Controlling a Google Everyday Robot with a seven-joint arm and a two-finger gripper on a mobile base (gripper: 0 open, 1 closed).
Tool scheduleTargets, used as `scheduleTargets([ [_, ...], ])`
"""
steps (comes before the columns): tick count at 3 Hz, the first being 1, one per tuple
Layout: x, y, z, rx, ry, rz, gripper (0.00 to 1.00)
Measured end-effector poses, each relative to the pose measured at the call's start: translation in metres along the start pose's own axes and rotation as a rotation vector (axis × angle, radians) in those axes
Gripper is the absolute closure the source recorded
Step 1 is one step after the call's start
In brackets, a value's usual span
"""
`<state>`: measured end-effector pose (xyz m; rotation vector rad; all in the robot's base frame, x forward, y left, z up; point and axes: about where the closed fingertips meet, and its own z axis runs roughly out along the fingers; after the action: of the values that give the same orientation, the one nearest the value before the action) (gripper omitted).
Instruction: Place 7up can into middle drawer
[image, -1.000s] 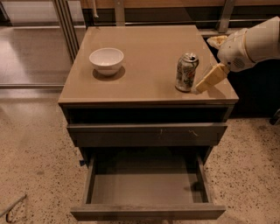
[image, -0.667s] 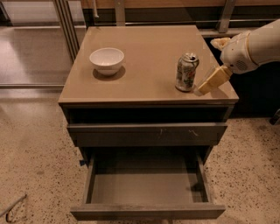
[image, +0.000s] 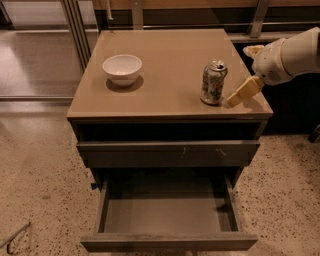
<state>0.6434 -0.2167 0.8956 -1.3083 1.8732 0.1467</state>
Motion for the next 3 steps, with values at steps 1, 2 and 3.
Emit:
scheduleTargets([
  [1,0.006,-0.008,0.011,0.0,-0.011,0.025,0.0],
  [2,0.004,-0.012,0.025,-0.013,-0.032,0.041,0.0],
  [3,-0.004,-0.01,0.04,-0.035,-0.059,0.049,0.0],
])
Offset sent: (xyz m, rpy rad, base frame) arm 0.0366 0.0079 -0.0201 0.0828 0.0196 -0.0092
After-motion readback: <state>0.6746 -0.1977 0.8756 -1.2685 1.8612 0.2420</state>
